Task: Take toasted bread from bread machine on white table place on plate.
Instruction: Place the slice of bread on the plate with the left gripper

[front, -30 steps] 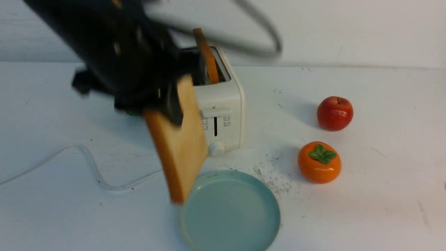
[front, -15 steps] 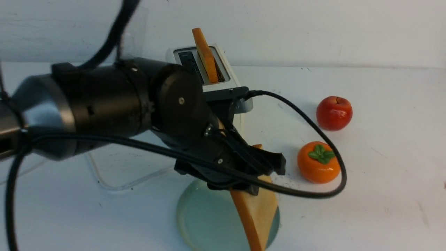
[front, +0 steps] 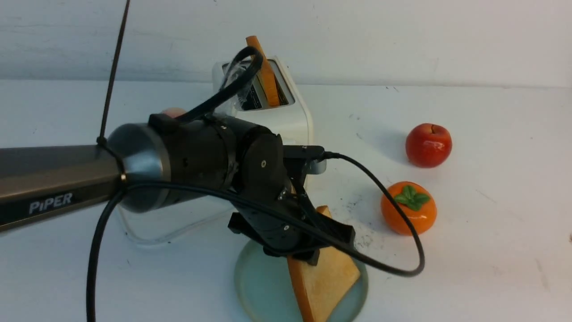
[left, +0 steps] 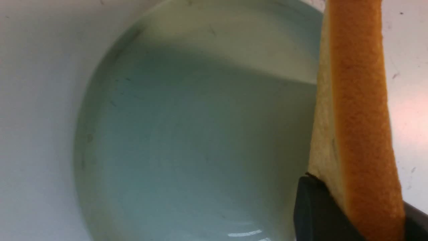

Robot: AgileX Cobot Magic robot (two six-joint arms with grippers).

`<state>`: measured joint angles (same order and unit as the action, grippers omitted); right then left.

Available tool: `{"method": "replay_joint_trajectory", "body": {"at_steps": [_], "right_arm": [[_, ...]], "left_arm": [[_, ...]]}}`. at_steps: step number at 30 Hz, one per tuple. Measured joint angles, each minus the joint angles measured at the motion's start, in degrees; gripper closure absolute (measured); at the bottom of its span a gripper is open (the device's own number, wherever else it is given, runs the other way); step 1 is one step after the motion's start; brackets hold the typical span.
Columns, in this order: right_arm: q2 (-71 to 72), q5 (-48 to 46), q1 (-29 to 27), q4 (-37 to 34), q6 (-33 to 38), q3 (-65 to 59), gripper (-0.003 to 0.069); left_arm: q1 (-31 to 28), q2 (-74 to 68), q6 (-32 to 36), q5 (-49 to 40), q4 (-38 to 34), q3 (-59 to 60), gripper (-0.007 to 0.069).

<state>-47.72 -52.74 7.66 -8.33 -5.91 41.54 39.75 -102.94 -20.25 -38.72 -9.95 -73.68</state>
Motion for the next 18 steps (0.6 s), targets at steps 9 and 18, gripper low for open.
{"method": "replay_joint_trajectory", "body": {"at_steps": [9,18], "right_arm": [[0.0,-0.08,0.0,-0.05,0.0,0.0,0.0538],[0.0,-0.08,0.0,-0.25,0.05,0.0,0.0529]], "left_arm": [[0.0,-0.11,-2.6,0.32,1.86,0.0,0.0494],[0.0,-0.61,-2.67,0.26,6.7,0.0,0.0186]]}}
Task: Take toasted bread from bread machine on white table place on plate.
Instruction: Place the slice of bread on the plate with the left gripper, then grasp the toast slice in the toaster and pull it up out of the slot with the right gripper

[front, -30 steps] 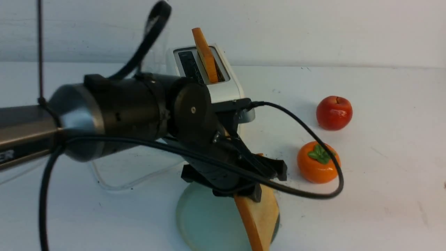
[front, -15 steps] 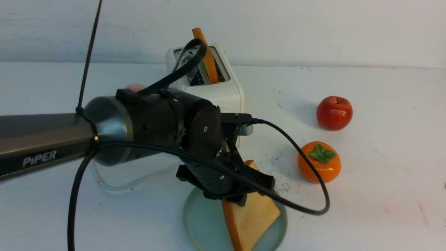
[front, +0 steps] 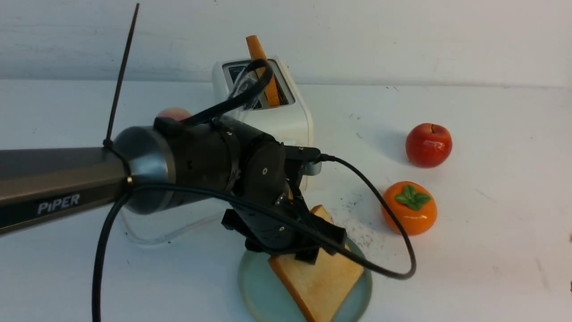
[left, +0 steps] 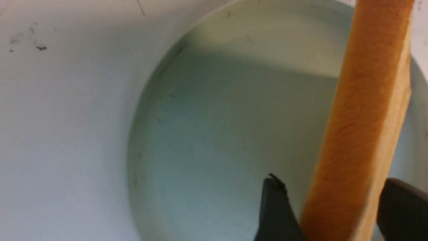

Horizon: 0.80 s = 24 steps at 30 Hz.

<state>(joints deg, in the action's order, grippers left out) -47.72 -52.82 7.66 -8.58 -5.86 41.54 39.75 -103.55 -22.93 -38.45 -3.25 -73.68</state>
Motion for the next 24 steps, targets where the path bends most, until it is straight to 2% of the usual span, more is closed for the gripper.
{"method": "replay_joint_trajectory", "body": {"at_steps": [3,6,9,12,14,16,19,20,21,24], "right_arm": [[0.0,0.0,0.0,0.0,0.0,0.0,0.0525],[0.0,0.0,0.0,0.0,0.0,0.0,0.0523],[0.0,0.0,0.0,-0.05,0.0,0.0,0.052],[0.0,0.0,0.0,-0.05,0.13,0.0,0.0519],[0.0,0.0,0.0,-0.25,0.81,0.0,0.0519],[0.0,0.0,0.0,-2.09,3.72,0.18,0.0519],[-1.04,-0.64,0.0,-8.47,9.95,2.91,0.054],[-1.16,-0.7,0.0,-9.04,10.45,3.24,0.0543],[-2.56,-1.44,0.05,-13.48,14.38,6.3,0.0586],[-6.94,-3.5,1.16,-20.21,20.14,13.28,0.0659]], "left_arm": [[0.0,-0.04,-1.12,-0.11,5.74,-0.07,0.0074],[0.0,-0.04,-4.44,-2.92,11.46,-1.96,0.0009],[0.0,-0.04,-7.88,-7.9,14.13,-5.93,-0.0006],[0.0,-0.04,-11.33,-14.97,14.76,-11.61,0.0029],[0.0,-0.04,-12.19,-21.07,15.04,-16.33,0.0106],[0.0,-0.04,-10.51,-26.51,16.51,-20.72,0.0216],[0.0,-0.04,-3.86,-31.26,23.06,-28.01,0.0468],[-0.07,-0.04,-3.47,-31.38,24.24,-28.46,0.0486],[-0.57,0.34,-0.82,-31.78,28.12,-32.04,0.0607],[-3.22,2.38,0.96,-31.82,30.0,-35.27,0.0638]]}}
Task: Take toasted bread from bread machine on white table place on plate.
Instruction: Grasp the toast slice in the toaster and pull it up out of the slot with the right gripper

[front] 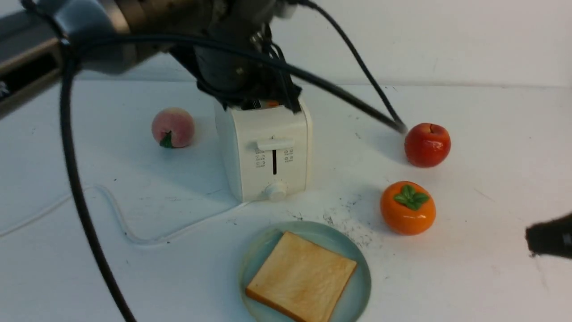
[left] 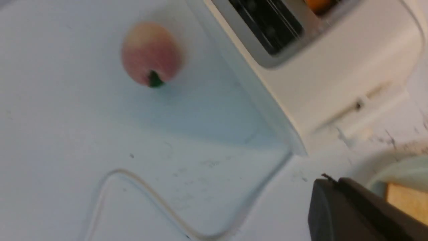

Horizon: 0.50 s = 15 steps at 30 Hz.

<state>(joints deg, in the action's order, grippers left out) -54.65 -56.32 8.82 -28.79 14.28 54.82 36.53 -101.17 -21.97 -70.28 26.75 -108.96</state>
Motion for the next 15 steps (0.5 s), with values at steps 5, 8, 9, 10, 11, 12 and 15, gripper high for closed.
{"method": "replay_joint_trajectory", "body": {"at_steps": [5,8,9,10,11,12,15], "right_arm": [[-9.96,-3.0,5.55,-1.55,1.51,9.81,0.0664],[-17.56,-3.64,10.81,2.36,-1.18,17.07,0.0664],[-20.37,-4.11,12.66,4.55,-2.69,19.57,0.0664],[-23.24,-4.56,14.21,7.18,-4.15,21.62,0.0664],[-26.11,-5.01,16.2,9.97,-5.64,24.23,0.0664],[-29.55,-5.41,18.53,13.47,-7.68,28.05,0.0663],[-34.59,-5.56,21.89,18.61,-11.27,33.27,0.0661]], "left_arm": [[-10.02,4.46,2.24,-1.12,-10.98,-0.6,0.0638],[-20.06,6.57,5.41,-1.4,-23.94,1.53,0.0638],[-23.03,6.88,6.32,-1.47,-27.3,2.7,0.0638],[-25.22,6.95,6.89,-1.52,-29.57,3.68,0.0638],[-27.7,6.95,7.51,-1.52,-31.73,4.91,0.0638],[-30.32,6.95,8.0,-1.52,-33.29,6.29,0.0638],[-34.03,6.95,8.17,-1.52,-33.93,8.25,0.0638]]}}
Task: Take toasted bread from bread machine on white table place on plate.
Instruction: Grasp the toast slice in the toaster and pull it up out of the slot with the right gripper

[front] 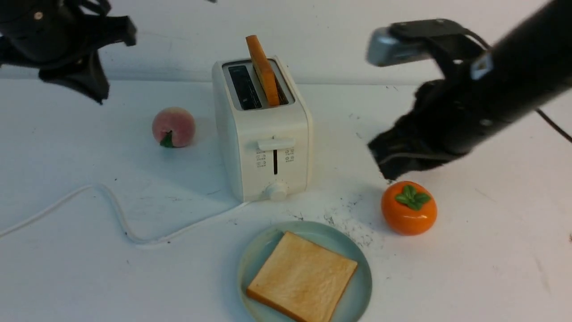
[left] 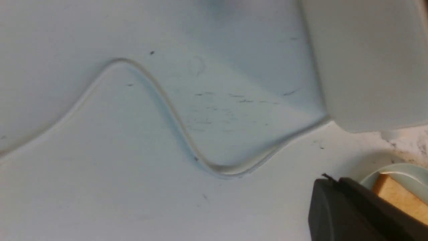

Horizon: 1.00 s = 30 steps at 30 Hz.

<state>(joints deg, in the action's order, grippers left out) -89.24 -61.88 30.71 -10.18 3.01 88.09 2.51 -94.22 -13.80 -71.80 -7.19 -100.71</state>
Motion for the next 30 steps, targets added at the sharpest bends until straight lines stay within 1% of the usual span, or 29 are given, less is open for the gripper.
{"method": "replay_joint_trajectory", "body": {"at_steps": [1,2,5,6,9,11,12,13,14,15,16,18,21,24,27,29,30], "right_arm": [[-2.63,0.07,1.09,2.53,-2.36,2.43,0.0659],[-6.1,0.55,2.77,5.55,-5.51,7.47,0.0655],[-11.42,2.81,5.03,9.26,-8.62,15.04,0.0627],[-13.4,4.26,5.79,10.18,-9.16,17.94,0.0603],[-19.59,10.42,7.63,11.9,-9.8,25.74,0.047],[-22.8,14.72,7.93,12.15,-9.8,28.79,0.0365],[-23.09,15.18,7.93,12.15,-9.8,29.03,0.0355],[-25.45,19.27,7.93,12.75,-9.8,30.56,0.0264],[-26.3,21.55,7.93,13.19,-9.86,30.88,0.0219],[-26.66,22.0,7.93,13.54,-9.86,30.98,0.0211],[-27.87,24.89,7.93,14.53,-10.06,31.17,0.016],[-29.16,28.42,7.87,15.79,-11.15,31.21,0.0113],[-30.67,31.88,7.84,18.94,-14.41,31.21,0.0093],[-31.52,33.64,7.54,23.19,-17.35,31.21,0.0095],[-32.49,34.01,6.1,28.18,-22.24,31.21,0.0108],[-33.04,34.05,5.08,29.14,-25.29,31.21,0.0118],[-33.04,34.1,4.98,29.14,-25.29,31.21,0.0119]], "left_arm": [[-1.33,0.0,0.0,0.0,-0.05,0.53,0.0638],[-3.43,0.0,0.02,0.0,-0.05,0.98,0.0638],[-6.11,-0.05,0.19,-0.03,0.08,1.26,0.0638],[-6.82,-0.05,0.23,-0.03,0.08,1.32,0.0638],[-7.72,-0.05,0.42,0.02,0.83,1.32,0.0638],[-7.79,-0.1,0.42,0.02,1.2,1.32,0.0638],[-7.79,-0.11,0.42,0.02,1.29,1.32,0.0638],[-7.83,-0.22,0.47,0.02,1.59,1.32,0.0638],[-7.89,-0.35,0.6,0.02,1.83,1.32,0.0638],[-7.89,-0.36,0.6,0.02,1.88,1.32,0.0638],[-7.89,-0.55,1.0,0.02,2.49,1.32,0.0638],[-7.89,-0.61,1.12,0.02,3.06,1.37,0.0638],[-7.89,-0.61,1.26,0.07,3.7,1.37,0.0638],[-7.89,-0.61,1.26,0.07,3.98,1.37,0.0638],[-7.89,-0.61,1.26,0.07,3.98,1.37,0.0638],[-7.89,-0.61,1.26,0.07,3.98,1.37,0.0638],[-7.89,-0.61,1.26,0.07,3.98,1.37,0.0638]]}}
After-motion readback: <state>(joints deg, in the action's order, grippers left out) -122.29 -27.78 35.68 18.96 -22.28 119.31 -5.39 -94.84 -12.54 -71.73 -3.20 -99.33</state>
